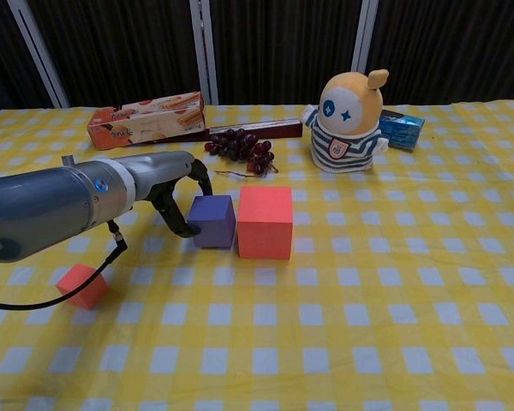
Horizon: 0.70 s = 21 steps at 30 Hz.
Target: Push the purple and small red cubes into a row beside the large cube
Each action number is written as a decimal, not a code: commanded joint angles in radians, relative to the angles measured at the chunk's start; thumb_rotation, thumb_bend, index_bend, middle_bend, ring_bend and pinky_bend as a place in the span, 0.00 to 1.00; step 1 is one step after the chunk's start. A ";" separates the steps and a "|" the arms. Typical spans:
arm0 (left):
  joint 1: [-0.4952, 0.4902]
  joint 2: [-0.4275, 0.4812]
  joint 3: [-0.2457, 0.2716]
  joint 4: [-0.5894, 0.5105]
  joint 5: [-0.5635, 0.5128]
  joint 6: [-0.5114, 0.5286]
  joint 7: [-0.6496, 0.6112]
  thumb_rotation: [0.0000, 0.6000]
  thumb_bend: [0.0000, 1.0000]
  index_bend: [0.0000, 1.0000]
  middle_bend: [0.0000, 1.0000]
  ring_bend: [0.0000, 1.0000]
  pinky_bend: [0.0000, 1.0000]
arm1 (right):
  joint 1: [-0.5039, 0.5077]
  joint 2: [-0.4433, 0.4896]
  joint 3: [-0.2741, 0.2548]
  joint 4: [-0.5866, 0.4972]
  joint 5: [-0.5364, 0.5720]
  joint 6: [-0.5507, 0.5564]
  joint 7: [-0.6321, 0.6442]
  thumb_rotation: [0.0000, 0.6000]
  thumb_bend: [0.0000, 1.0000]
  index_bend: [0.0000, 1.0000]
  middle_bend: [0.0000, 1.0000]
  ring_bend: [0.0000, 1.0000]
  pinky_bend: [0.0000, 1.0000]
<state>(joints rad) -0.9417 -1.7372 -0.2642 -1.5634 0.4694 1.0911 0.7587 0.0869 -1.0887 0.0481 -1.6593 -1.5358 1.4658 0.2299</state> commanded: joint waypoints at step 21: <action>-0.023 -0.034 -0.005 0.023 -0.009 0.004 -0.009 1.00 0.36 0.36 0.00 0.00 0.10 | 0.001 -0.001 0.002 -0.001 -0.003 0.002 0.001 1.00 0.36 0.00 0.00 0.00 0.04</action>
<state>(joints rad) -0.9642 -1.7709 -0.2696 -1.5403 0.4607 1.0952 0.7490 0.0878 -1.0900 0.0498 -1.6601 -1.5387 1.4683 0.2311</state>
